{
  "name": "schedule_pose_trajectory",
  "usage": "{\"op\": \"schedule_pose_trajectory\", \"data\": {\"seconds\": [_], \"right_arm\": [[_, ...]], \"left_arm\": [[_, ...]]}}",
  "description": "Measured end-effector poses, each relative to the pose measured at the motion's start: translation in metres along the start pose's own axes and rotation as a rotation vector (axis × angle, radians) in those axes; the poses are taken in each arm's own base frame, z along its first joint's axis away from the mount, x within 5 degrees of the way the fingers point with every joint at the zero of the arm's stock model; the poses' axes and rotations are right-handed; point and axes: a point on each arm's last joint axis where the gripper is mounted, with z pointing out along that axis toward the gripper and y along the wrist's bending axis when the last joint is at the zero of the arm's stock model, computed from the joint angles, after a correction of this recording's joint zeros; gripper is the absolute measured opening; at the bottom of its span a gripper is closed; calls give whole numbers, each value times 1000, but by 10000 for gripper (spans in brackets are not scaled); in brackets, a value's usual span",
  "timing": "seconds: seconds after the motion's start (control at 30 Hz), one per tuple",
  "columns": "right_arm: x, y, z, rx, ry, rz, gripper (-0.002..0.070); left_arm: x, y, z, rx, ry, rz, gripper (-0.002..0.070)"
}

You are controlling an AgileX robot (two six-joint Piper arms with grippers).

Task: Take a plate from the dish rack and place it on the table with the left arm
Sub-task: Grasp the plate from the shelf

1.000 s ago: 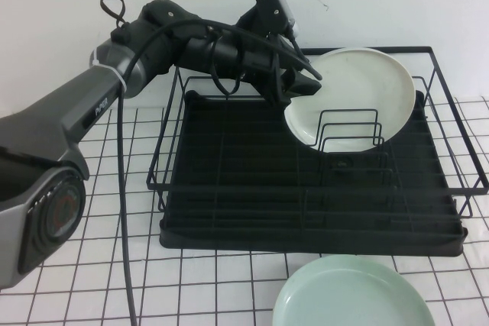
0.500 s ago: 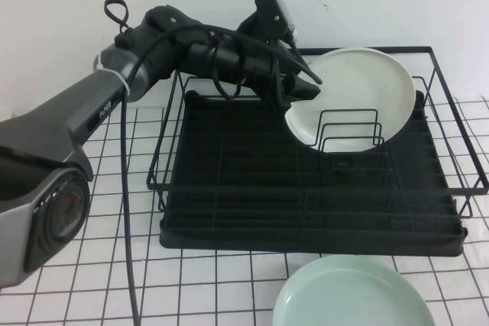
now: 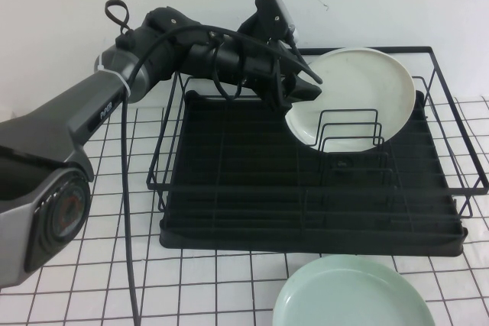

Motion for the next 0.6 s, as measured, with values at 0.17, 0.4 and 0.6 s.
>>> {"op": "schedule_pose_trajectory", "data": {"seconds": [0.17,0.4,0.6], "right_arm": [[0,0,0,0,0,0,-1],[0,0,0,0,0,0,-1],[0,0,0,0,0,0,-1]], "left_arm": [[0,0,0,4,-5,-4,395],[-2,0,-1,8,-27,-25,182],[-1,6,-6,-20,-30,-69,97]]}}
